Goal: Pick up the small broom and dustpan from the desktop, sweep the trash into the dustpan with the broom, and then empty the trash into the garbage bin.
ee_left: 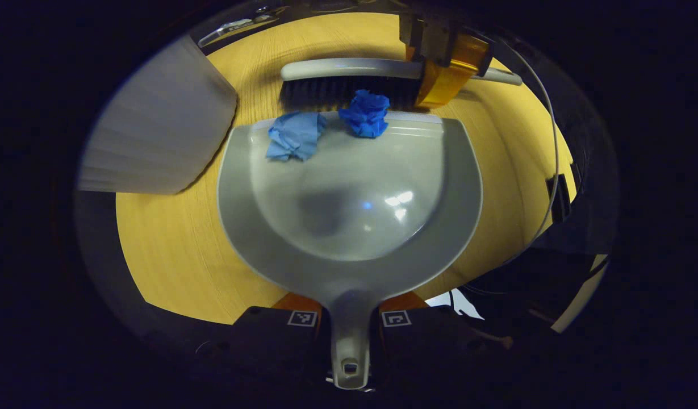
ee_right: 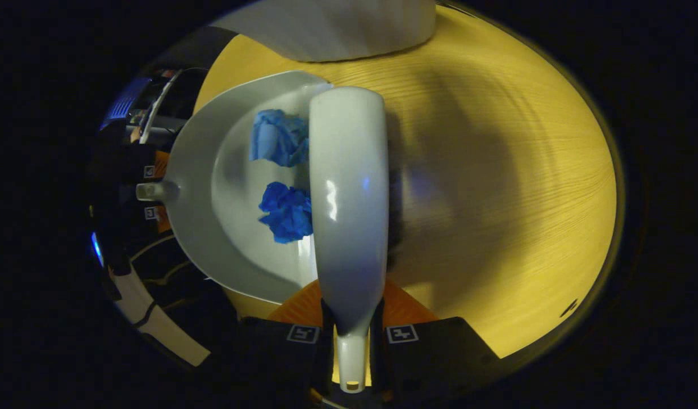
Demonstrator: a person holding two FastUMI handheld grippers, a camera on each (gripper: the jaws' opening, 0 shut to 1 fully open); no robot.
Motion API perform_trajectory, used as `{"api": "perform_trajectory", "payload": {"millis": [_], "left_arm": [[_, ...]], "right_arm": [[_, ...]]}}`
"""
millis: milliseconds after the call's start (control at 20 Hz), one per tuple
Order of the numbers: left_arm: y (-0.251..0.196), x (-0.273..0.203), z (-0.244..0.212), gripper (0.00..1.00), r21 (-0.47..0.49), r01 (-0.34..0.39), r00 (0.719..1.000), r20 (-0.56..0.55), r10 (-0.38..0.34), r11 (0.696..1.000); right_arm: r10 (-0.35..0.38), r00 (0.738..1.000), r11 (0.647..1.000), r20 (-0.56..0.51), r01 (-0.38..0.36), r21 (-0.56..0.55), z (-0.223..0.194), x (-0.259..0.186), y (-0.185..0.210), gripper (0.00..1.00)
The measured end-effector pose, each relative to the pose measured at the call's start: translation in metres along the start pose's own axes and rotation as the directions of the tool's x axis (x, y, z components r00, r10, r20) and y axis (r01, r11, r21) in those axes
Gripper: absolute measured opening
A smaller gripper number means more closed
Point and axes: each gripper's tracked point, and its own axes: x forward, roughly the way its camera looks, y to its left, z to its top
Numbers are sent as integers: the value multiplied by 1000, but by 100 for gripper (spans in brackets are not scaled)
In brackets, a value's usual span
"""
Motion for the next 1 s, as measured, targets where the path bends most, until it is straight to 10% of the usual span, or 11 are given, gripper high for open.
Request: {"api": "perform_trajectory", "payload": {"millis": [250,450,600,850,1000], "left_arm": [[-5,-25,-6,24,15,-23,992,126,21,1000],[-15,-83,-5,25,-25,0,951,308,7,1000],[-15,-136,5,25,-81,63,909,416,-23,995],[-9,-222,30,25,-89,41,834,551,15,995],[39,-251,49,25,-145,-97,781,603,165,985]], "right_arm": [[260,929,951,264,-294,98,11,-14,51,28],[307,741,887,598,-449,102,6,-87,61,28],[320,525,847,788,-532,10,-7,-148,67,27],[103,280,922,954,-387,14,-10,-164,25,27],[-29,229,947,973,-305,100,-11,-148,-6,27]]}}
